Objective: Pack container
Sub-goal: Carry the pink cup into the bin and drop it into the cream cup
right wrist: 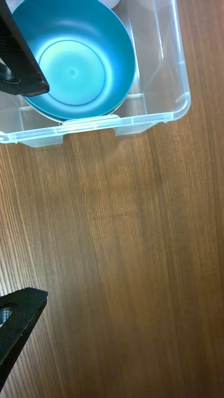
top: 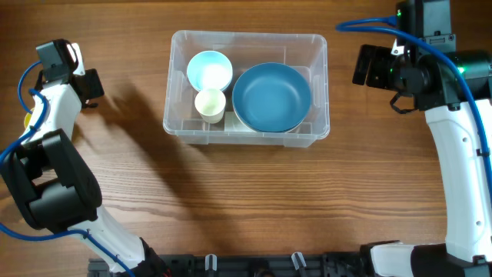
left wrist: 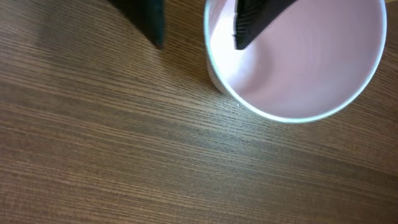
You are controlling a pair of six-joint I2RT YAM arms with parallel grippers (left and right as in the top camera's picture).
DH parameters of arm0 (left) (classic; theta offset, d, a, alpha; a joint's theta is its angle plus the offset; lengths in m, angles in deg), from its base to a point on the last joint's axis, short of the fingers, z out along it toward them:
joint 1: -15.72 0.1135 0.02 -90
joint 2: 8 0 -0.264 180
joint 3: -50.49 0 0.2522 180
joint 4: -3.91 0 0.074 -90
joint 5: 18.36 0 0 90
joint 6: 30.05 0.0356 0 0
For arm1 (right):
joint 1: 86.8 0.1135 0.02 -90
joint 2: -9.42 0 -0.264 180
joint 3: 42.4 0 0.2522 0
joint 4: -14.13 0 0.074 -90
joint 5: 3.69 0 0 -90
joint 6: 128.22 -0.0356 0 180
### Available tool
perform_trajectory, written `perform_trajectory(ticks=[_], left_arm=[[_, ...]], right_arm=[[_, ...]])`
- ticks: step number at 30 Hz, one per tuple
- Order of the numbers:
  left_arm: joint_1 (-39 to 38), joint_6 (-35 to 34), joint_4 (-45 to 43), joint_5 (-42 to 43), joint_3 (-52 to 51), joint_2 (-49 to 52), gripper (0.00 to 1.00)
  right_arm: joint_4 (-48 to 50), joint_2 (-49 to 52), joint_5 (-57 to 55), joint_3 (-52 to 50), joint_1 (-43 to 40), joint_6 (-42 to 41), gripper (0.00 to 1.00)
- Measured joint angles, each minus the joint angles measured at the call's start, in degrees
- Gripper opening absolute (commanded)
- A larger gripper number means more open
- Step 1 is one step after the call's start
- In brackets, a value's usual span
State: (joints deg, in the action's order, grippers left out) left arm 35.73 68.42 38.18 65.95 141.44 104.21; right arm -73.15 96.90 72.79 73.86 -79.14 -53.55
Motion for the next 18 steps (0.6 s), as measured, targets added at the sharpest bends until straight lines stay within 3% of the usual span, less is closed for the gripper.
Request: perform_trajectory(ticks=[7, 18], left_arm=[[0.0, 0.02, 0.0, 0.0, 0.0, 0.0, 0.1], [0.0, 0.26, -0.22, -0.46, 0.07, 0.0, 0.04]], right_arm=[[0.0, 0.0, 0.0, 0.0, 0.0, 0.0, 1.0], [-0.02, 0.0, 0.0, 0.0, 0.0, 0.0, 1.0]])
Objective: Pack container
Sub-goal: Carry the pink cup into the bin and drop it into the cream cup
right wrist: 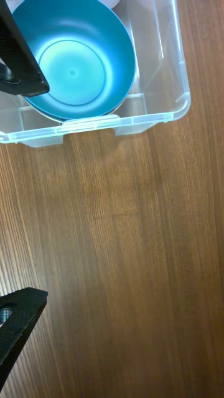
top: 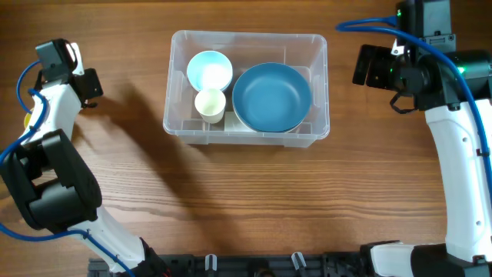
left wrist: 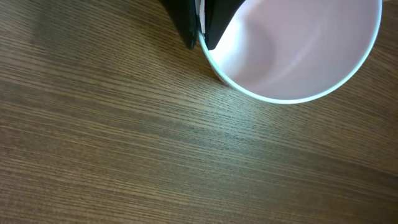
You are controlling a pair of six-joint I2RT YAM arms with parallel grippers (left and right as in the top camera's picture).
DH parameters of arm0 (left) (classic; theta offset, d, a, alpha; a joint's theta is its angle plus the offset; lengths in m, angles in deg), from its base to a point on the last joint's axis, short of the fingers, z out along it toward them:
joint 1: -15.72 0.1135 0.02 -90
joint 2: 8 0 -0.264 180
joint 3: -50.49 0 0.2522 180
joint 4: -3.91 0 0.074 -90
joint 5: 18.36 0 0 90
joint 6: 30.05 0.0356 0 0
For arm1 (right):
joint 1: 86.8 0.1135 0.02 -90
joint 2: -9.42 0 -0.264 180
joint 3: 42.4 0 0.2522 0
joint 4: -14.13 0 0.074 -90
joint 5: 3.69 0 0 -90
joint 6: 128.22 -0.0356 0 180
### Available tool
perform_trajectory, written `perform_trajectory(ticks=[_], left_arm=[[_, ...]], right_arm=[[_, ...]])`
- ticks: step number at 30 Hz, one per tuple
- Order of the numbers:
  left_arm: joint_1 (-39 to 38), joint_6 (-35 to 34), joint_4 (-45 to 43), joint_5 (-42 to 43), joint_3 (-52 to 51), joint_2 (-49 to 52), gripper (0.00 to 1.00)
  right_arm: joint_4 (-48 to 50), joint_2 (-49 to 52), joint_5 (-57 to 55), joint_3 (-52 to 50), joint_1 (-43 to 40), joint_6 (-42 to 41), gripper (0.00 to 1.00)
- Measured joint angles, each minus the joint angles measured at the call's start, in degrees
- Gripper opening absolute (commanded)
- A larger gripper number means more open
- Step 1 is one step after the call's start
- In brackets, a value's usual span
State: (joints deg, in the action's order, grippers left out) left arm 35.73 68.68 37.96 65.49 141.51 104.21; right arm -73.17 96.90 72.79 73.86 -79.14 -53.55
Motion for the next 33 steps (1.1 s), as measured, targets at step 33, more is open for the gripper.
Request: perform_trajectory(ticks=[33], left_arm=[[-49.59, -12.76, 32.24, -0.39, 2.95, -28.11, 0.04]], right_arm=[[-0.02, 0.0, 0.0, -0.02, 0.0, 0.0, 1.0]])
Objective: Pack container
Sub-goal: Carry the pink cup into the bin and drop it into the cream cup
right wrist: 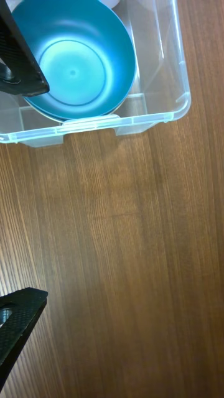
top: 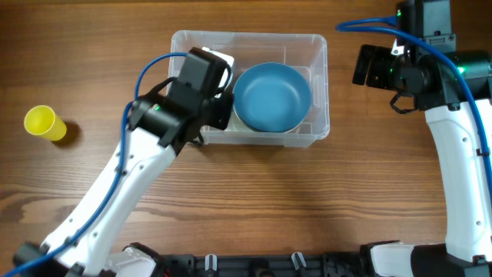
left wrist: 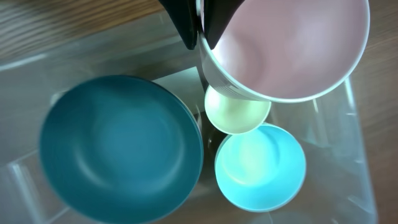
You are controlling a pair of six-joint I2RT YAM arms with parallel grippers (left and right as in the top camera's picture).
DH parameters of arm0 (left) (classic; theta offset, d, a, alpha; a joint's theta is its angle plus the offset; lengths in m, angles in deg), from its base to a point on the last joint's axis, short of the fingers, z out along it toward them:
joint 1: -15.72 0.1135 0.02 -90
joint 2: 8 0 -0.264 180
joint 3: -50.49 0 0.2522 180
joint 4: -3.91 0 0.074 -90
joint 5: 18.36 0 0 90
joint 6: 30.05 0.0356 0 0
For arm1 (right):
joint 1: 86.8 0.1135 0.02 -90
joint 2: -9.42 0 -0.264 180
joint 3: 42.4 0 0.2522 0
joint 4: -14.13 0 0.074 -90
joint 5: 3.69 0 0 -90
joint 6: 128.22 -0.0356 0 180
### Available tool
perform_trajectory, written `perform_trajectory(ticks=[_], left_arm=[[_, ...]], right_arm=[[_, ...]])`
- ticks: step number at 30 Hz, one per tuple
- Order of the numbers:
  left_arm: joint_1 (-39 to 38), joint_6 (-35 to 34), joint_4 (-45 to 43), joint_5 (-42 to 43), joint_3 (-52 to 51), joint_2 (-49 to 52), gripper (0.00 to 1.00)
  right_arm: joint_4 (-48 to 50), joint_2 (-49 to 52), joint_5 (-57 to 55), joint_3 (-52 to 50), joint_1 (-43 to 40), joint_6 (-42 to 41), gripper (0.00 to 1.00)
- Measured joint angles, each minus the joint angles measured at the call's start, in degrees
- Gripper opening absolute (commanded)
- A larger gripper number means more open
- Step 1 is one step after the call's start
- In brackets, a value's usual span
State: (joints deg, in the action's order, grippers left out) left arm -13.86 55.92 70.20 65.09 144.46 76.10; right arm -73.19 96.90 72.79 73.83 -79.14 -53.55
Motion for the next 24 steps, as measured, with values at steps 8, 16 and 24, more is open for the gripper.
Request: perform_trajectory(ticks=[8, 16, 24], left_arm=[[0.0, -0.22, -5.7, -0.02, 0.0, 7.45, 0.04], [0.0, -0.26, -7.58, -2.8, 0.0, 8.63, 0.04], [0.0, -0.42, -7.17, -4.17, 0.0, 8.66, 0.08]], right_arm=[[0.0, 0.0, 0.0, 0.0, 0.0, 0.0, 1.0], [0.0, 0.0, 0.0, 0.0, 0.0, 0.0, 1.0], [0.0, 0.0, 0.0, 0.0, 0.0, 0.0, 1.0]])
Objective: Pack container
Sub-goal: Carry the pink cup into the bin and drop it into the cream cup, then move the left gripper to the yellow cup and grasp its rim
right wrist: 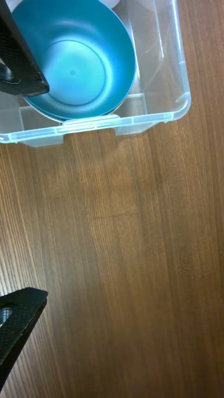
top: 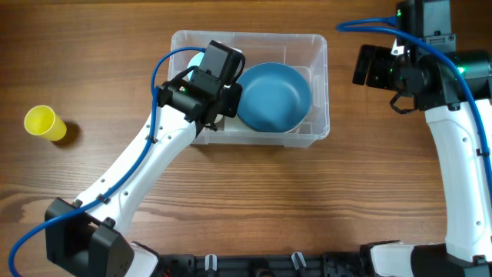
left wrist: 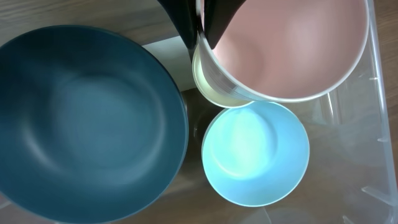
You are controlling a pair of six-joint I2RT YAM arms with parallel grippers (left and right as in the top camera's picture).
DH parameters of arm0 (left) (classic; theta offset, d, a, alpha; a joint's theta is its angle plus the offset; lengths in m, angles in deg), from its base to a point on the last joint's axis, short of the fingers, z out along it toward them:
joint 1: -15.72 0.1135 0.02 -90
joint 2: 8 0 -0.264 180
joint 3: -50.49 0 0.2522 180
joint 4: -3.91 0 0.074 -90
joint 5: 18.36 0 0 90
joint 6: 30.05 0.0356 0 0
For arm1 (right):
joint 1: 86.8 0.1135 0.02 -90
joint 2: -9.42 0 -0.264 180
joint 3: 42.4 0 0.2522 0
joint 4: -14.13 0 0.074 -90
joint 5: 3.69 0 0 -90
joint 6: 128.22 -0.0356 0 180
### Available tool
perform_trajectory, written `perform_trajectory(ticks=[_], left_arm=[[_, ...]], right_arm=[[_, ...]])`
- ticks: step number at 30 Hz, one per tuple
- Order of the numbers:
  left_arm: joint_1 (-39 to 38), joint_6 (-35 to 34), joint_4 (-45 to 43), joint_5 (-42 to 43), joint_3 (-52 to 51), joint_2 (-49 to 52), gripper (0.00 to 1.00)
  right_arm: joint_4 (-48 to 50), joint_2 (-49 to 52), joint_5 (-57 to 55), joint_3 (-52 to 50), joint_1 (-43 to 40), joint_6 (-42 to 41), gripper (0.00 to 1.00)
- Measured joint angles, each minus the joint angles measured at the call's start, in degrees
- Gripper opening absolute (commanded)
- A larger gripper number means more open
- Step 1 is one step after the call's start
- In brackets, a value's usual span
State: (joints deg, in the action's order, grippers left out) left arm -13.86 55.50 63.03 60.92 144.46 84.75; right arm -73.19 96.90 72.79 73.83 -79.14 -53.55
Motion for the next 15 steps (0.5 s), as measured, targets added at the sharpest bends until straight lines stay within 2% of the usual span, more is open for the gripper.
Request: perform_trajectory(ticks=[2, 3, 4, 5, 7, 15], left_arm=[[0.0, 0.0, 0.04, -0.02, 0.0, 0.0, 0.13], [0.0, 0.02, 0.04, -0.07, 0.0, 0.0, 0.24], [0.0, -0.04, 0.04, -0.17, 0.0, 0.0, 0.45], [0.0, -0.24, 0.04, -0.17, 0.0, 0.0, 0.5], [0.0, -0.31, 0.04, -0.22, 0.0, 0.0, 0.52], [0.44, -0.61, 0.22, -0.17, 0.0, 0.0, 0.45]], right_arm=[[0.0, 0.0, 0.0, 0.0, 0.0, 0.0, 1.0], [0.0, 0.0, 0.0, 0.02, 0.0, 0.0, 1.0], [0.0, 0.0, 0.0, 0.0, 0.0, 0.0, 1.0], [-0.02, 0.0, 0.0, 0.02, 0.0, 0.0, 1.0], [0.0, 0.0, 0.0, 0.02, 0.0, 0.0, 1.0], [0.0, 0.0, 0.0, 0.0, 0.0, 0.0, 1.0]])
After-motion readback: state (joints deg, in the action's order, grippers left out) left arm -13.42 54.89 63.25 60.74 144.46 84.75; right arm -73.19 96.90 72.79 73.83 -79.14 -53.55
